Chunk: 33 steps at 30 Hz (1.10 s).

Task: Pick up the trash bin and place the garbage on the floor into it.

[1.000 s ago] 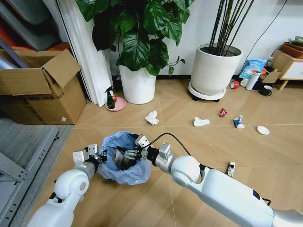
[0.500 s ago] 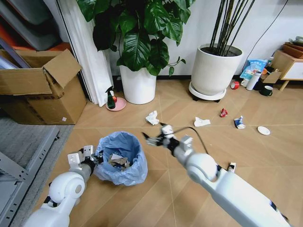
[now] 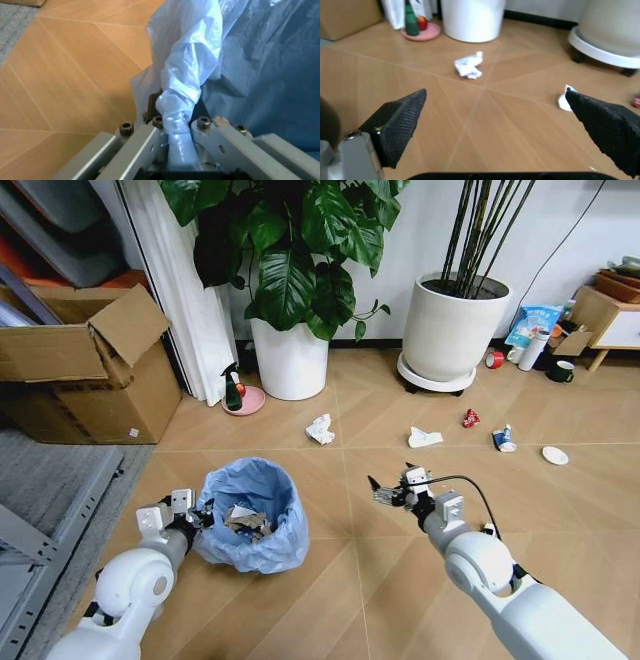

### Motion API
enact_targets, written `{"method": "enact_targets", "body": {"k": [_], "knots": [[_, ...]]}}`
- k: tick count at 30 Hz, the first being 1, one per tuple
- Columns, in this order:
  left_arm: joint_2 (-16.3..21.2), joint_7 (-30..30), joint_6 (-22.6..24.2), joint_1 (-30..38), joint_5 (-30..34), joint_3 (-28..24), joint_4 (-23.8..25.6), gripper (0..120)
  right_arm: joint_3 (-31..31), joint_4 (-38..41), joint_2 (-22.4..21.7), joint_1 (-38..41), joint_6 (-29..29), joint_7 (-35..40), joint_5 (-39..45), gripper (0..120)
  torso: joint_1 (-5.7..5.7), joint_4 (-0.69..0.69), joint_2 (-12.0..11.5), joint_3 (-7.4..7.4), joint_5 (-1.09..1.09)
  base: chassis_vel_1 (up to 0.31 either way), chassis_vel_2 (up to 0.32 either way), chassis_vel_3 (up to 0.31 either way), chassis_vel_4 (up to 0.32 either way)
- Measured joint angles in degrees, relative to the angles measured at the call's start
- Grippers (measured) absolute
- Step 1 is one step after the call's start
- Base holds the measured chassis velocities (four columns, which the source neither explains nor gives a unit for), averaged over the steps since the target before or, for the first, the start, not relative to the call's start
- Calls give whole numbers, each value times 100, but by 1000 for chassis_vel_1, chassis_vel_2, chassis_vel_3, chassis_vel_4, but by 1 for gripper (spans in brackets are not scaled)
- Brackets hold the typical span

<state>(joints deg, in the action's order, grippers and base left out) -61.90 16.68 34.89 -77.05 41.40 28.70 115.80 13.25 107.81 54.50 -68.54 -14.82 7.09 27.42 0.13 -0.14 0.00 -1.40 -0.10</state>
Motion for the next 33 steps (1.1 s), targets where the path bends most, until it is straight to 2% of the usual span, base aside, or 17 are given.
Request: {"method": "enact_targets", "body": {"k": [8, 14, 27, 31, 33], "knots": [[-27, -12, -2, -122, -46, -12, 115, 0, 320, -27, 5, -357, 89, -104, -113, 100, 0, -3, 0, 0, -1, -112, -110, 93, 112], [-41, -30, -4, -246, -94, -22, 195, 0, 490, -65, 32, -598, 166, -154, -270, 100, 0, 0, 0, 0, -1, -99, -93, 98, 100], [-86, -93, -17, -404, -215, -20, 321, 0, 508, -46, 118, -826, 195, -159, -460, 100, 0, -1, 0, 0, -1, -130, -134, 136, 132], [-88, -100, -20, -442, -229, -6, 363, 0, 456, -228, 199, -793, 206, -162, -453, 100, 1, -1, 0, 0, -2, -137, -155, 146, 161], [-87, -109, -22, -472, -232, 6, 416, 0, 384, -639, 378, -690, 249, -148, -441, 100, 1, -2, 0, 0, 0, -137, -103, 141, 123]]}}
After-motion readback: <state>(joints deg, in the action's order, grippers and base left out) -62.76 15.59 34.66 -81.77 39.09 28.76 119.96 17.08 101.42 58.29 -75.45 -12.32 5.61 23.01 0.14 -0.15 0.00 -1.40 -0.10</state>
